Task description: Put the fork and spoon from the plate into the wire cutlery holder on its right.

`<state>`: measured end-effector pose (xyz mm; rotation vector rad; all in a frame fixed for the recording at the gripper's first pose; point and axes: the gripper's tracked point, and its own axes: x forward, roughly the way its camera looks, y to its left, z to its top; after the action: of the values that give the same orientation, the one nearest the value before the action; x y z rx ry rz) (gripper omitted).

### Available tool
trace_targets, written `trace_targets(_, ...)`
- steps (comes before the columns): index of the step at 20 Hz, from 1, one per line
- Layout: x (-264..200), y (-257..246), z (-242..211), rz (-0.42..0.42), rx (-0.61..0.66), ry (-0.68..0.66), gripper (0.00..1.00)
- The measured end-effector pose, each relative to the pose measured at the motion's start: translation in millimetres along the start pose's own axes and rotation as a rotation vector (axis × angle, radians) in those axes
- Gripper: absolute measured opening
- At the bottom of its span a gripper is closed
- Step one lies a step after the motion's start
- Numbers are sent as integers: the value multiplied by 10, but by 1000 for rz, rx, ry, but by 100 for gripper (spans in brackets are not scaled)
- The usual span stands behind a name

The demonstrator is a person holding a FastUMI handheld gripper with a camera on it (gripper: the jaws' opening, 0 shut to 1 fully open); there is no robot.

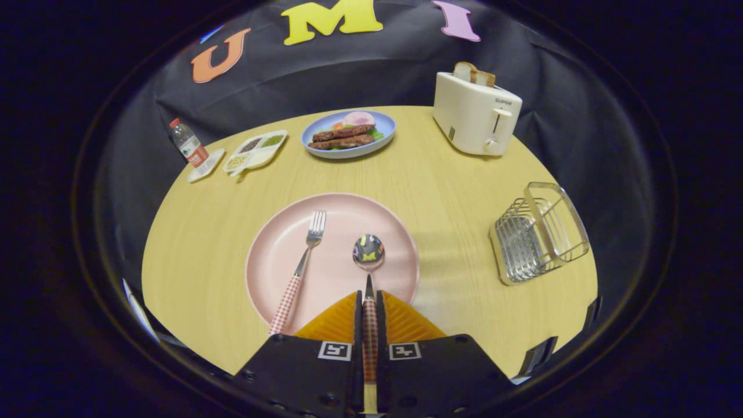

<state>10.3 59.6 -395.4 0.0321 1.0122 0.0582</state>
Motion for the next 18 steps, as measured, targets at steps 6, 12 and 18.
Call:
trace_targets(6, -10, -100, -81, 16, -76, 12, 7)
trace_targets(12, -186, -84, -22, 49, -80, -19, 5)
trace_targets(18, -457, -207, 175, 52, -97, -53, 5)
